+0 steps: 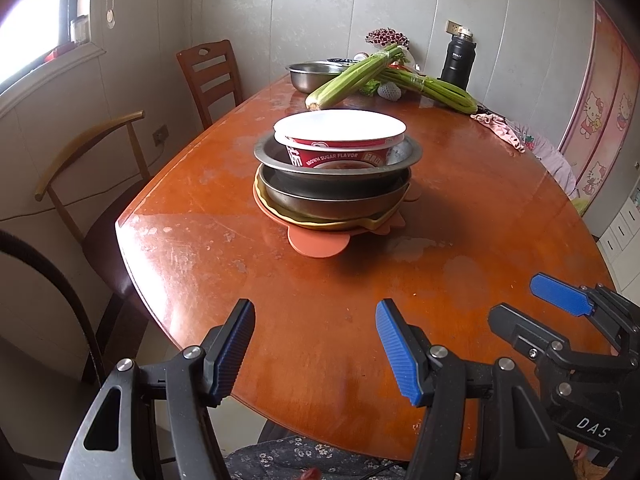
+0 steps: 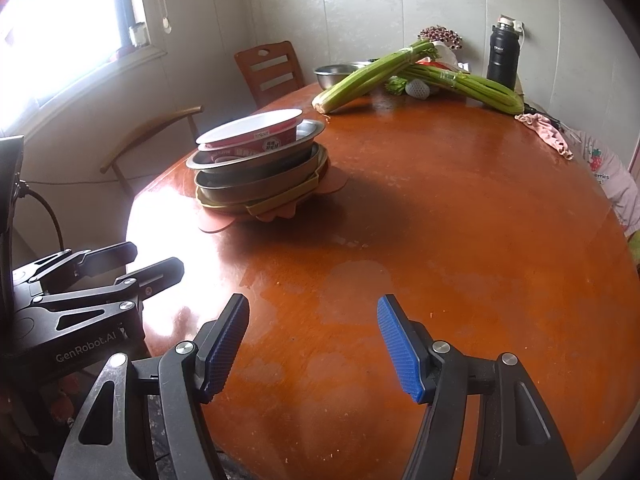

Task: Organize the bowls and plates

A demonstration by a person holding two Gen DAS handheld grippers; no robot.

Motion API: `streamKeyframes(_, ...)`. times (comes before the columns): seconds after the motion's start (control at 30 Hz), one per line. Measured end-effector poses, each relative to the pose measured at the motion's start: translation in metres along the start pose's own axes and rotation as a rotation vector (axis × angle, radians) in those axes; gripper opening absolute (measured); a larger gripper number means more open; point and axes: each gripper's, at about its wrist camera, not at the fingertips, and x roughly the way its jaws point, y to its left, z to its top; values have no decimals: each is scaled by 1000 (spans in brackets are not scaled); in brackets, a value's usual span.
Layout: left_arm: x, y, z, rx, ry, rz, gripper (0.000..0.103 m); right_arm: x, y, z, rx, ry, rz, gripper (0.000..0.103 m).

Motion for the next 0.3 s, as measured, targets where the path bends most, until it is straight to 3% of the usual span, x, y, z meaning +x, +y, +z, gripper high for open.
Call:
streamKeyframes(0.17, 2, 5, 6, -3, -2, 22, 63, -1, -5, 3, 16, -3, -5, 68)
streamKeyframes(0.3, 5, 25, 31, -22, -13, 12, 63, -9, -27, 13, 67, -24, -12, 68)
